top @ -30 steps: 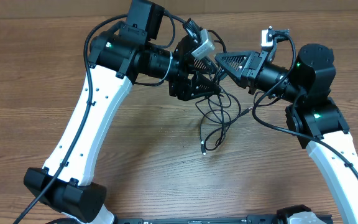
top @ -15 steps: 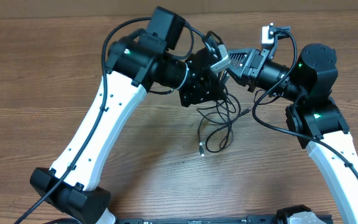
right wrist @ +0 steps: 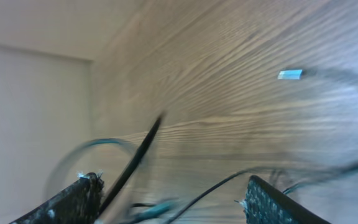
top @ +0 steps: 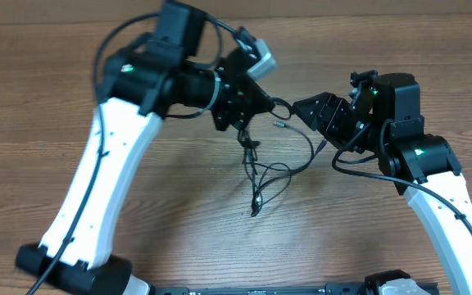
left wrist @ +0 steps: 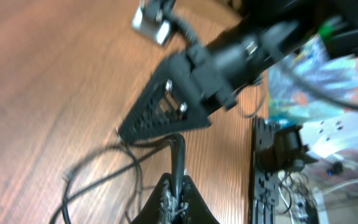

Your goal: Untangle cables

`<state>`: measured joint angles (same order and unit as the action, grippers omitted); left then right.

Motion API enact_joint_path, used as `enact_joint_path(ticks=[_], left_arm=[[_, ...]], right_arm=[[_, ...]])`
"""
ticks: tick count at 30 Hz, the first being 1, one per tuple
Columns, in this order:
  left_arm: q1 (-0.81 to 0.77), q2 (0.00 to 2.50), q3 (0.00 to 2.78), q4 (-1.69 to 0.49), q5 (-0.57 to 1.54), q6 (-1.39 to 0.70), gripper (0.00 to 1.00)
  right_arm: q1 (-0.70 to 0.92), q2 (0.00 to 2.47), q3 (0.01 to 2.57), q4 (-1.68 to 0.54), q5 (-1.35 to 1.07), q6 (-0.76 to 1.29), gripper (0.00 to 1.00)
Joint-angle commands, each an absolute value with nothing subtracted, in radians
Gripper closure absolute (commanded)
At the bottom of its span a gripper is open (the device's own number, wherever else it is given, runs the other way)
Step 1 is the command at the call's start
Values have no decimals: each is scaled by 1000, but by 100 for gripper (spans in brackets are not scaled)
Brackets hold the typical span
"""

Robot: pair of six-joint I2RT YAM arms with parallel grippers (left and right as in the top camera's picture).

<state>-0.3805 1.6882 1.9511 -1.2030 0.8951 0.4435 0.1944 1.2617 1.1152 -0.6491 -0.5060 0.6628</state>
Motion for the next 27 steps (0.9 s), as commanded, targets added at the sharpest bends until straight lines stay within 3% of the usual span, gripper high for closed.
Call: enact_joint_path(ticks=[1, 7, 12, 16, 23, 27], left_arm=[[-359, 1628, 1980, -1173, 1050, 408, 96], [-359, 1628, 1980, -1124, 1074, 347, 96], [-360, 1628, 1980, -1068, 1075, 282, 96], [-360, 1628, 1980, -1011, 1124, 233, 96], [-358, 1625, 1981, -816, 1205, 88, 96], [-328, 1603, 1981, -712, 1200, 29, 96]], right_arm=[[205, 1260, 1119, -645, -652, 381, 27], [233, 1260, 1119, -670, -859, 279, 24], [274, 1260, 1119, -656, -895, 279, 21], [303, 1260, 1119, -653, -880, 279, 26], [371, 1271, 1118, -683, -747, 280, 46], [403, 1293, 1118, -783, -535, 302, 78]])
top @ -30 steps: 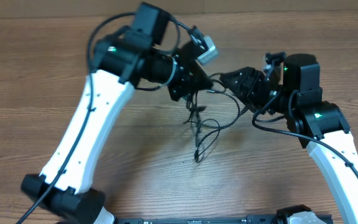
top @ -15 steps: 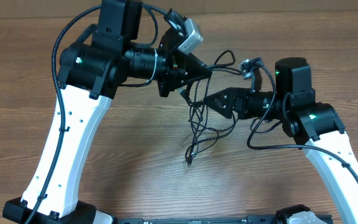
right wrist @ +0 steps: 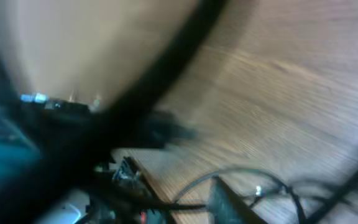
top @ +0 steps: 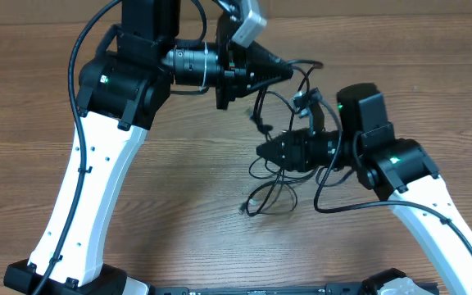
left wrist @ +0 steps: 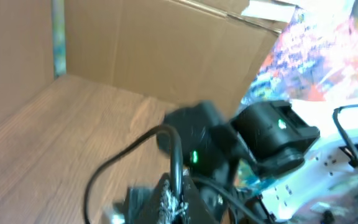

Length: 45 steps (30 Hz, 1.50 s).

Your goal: Untangle cables

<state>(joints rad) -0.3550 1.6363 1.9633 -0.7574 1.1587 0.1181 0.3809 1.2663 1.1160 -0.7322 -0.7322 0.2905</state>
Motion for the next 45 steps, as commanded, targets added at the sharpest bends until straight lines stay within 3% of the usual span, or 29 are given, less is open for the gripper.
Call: enact_joint_path(ticks=[1, 2, 3, 7, 10, 18, 26, 37, 43, 44, 45], left_arm=[[-312, 1595, 1981, -698, 1193, 18, 96], [-290, 1586, 1981, -693, 1183, 18, 96], [-268, 1578, 1981, -696, 1162, 18, 96], [-167, 1558, 1981, -770, 1051, 19, 96], [-57, 1557, 1980, -870, 971, 19, 96], [91, 1557, 1980, -947, 906, 27, 96], [160, 1556, 1980, -965, 825, 27, 96], [213, 1547, 1980, -1001, 404, -63, 96], [292, 1541, 1980, -1019, 453, -165, 96], [293, 1542, 1980, -1030, 488, -164, 92], [292, 1542, 1980, -1038, 514, -163, 81]], right_arm=[[405, 1301, 1118, -816, -471, 322, 88], [405, 1309, 1118, -852, -407, 347, 95], [405, 1320, 1118, -896, -324, 383, 96], [405, 1336, 1118, -979, -126, 416, 96], [402, 1335, 1119, -987, -37, 411, 85], [318, 1299, 1177, -976, 86, 420, 96], [96, 1184, 1304, -975, 85, 414, 96], [-187, 1038, 1345, -904, 88, 393, 96], [-313, 1023, 1344, -902, -4, 392, 96], [-319, 1025, 1344, -900, -65, 392, 96], [-320, 1026, 1344, -897, -113, 388, 96]])
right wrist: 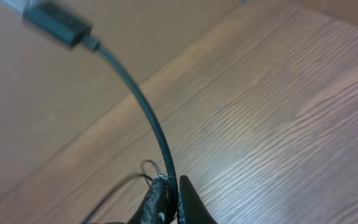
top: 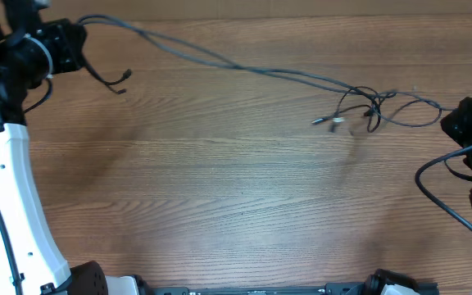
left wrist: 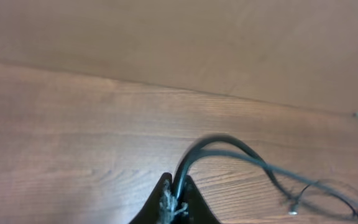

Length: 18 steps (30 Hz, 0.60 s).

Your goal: Untangle cables

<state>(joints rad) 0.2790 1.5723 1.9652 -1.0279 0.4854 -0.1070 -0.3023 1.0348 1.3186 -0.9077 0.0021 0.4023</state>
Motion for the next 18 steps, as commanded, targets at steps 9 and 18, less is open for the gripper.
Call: enact_joint_path(ticks=[9, 18], left_arm=[[168, 1542, 1980, -1100, 649, -105, 17], [-31, 1549, 1978, -1121, 671, 24, 24]], right_arm=[[-319, 1061, 1344, -796, -870, 172, 96], [-319, 1064, 1344, -795, -960, 170, 85]])
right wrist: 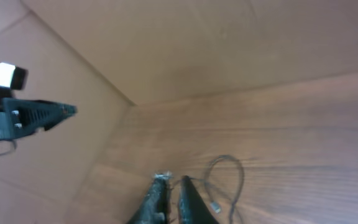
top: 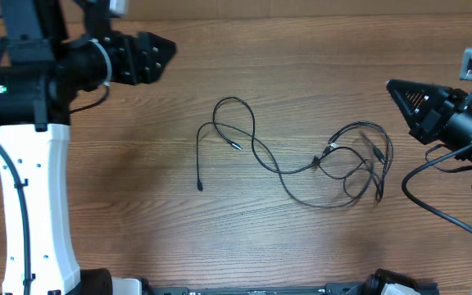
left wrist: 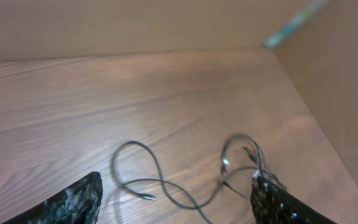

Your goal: Untangle cables

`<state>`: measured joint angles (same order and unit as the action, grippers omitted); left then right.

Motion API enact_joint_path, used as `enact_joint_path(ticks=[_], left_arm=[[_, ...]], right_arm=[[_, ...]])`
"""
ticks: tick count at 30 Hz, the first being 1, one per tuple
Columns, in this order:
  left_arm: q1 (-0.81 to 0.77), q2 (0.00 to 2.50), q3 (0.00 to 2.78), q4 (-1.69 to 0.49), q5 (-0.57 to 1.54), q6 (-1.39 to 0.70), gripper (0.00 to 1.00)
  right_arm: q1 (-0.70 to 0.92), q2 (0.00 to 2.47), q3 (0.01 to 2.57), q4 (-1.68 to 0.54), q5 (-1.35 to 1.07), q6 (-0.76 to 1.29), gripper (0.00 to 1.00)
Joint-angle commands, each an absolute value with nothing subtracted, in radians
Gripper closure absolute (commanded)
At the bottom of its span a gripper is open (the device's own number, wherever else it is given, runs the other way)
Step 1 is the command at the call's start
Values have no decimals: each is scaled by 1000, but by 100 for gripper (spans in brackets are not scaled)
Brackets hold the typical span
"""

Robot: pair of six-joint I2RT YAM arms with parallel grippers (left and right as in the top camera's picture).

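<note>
Thin black cables lie slack on the wooden table (top: 121,238). A knotted bunch (top: 355,160) sits right of centre, a loose loop (top: 234,123) runs left from it, and one free end (top: 199,187) points down. My left gripper (top: 164,56) hovers at the far left, open and empty; in its wrist view (left wrist: 176,180) the loop (left wrist: 135,149) and bunch (left wrist: 244,155) lie below. My right gripper (top: 392,88) hangs at the far right, jaws together with nothing in them; past its fingertips (right wrist: 171,180) a cable loop (right wrist: 225,163) shows.
Brown cardboard walls (right wrist: 229,43) stand along the back and sides of the table. The left arm (right wrist: 30,115) shows in the right wrist view. The white arm links (top: 31,188) rise at both table sides.
Both grippers held cable ends with the line stretched across the back of the table. Now the cables lie slack in the middle, the left gripper is open, and the right holds nothing.
First both grippers stood close together over the tangle at centre, the left shut on a cable. Then the left was higher with its cable and the right was at the bunch. Later they were far apart with the cable taut. Now the cables lie loose on the table.
</note>
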<state>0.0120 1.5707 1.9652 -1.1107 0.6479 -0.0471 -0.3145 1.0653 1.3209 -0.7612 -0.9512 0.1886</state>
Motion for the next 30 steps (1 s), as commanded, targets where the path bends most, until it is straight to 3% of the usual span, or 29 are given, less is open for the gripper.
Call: enact_joint_path(ticks=[1, 7, 10, 17, 24, 30], left_arm=[[-48, 1554, 1977, -1128, 670, 25, 24], [-156, 1608, 1972, -1201, 670, 83, 25], [-226, 1653, 1971, -1208, 670, 94, 29], [-429, 1780, 1971, -1209, 670, 120, 32], [-620, 1931, 1971, -1238, 672, 75, 44], [-737, 2052, 1971, -1240, 670, -54, 38]], right_arm=[[-319, 1064, 1344, -842, -879, 170, 85], [-319, 1110, 1343, -1188, -312, 182, 84], [-319, 1159, 1343, -1273, -296, 181, 80], [-319, 1250, 1343, -1349, -296, 181, 56], [-319, 1280, 1343, -1360, -296, 181, 56], [-334, 1280, 1343, -1338, -252, 233, 56]])
